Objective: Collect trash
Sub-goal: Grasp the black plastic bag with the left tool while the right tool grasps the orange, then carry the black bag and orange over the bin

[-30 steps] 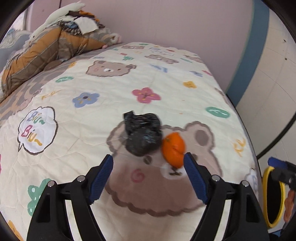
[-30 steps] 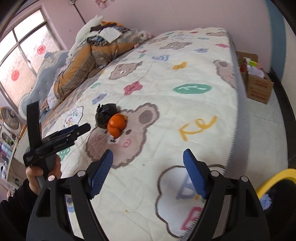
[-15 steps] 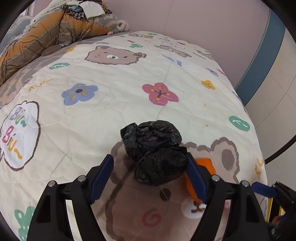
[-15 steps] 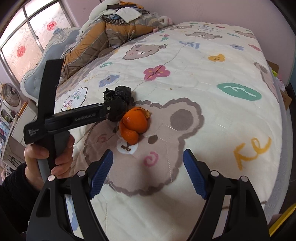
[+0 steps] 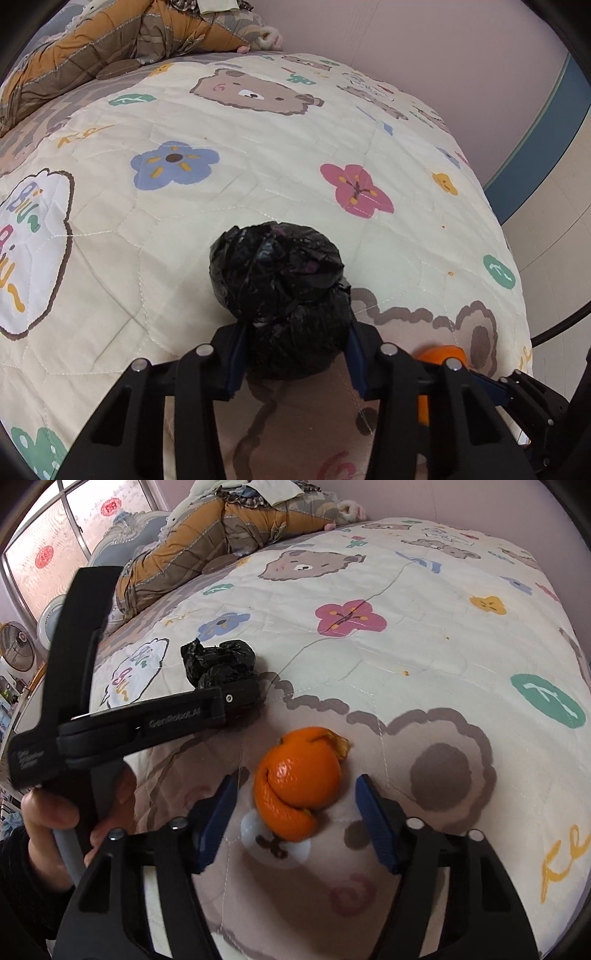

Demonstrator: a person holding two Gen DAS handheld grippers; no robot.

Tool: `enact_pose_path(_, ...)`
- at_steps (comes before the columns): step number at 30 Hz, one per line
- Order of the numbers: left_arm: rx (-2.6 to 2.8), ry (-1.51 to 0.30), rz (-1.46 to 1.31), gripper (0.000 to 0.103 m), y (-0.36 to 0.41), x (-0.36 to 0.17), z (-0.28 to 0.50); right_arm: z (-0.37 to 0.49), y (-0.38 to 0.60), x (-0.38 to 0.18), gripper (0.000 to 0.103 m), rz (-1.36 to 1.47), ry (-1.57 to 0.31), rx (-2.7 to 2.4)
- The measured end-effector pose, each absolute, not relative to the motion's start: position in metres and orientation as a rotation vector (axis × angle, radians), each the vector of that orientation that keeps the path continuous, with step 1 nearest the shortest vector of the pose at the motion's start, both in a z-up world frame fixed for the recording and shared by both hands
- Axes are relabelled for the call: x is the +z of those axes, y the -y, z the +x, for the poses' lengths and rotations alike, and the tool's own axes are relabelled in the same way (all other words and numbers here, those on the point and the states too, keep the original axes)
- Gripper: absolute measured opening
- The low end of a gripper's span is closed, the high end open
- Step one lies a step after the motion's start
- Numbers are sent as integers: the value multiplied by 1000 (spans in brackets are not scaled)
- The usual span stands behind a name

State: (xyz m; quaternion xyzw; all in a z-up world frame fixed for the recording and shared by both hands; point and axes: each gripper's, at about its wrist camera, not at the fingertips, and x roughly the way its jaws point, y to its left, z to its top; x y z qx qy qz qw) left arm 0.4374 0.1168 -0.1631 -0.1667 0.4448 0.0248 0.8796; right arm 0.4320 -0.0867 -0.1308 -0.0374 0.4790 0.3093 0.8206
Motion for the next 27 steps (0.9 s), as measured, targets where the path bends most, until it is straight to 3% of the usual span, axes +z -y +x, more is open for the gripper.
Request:
enact_pose_path(1, 51, -921, -347, 40, -117, -162, 436, 433, 84, -132, 40, -88, -1021, 657)
enact_pose_path(6, 33, -894, -319, 39, -112, -147, 427, 430, 86, -132, 33, -96, -1027, 655)
enact_pose_path(16, -75, -818, -212, 39, -65, -94, 372, 374, 160, -87, 32, -35, -1036, 628)
enact_pose_path(27, -300, -638, -23, 39, 47, -24, 279, 283, 298, -21, 32, 133, -920, 465)
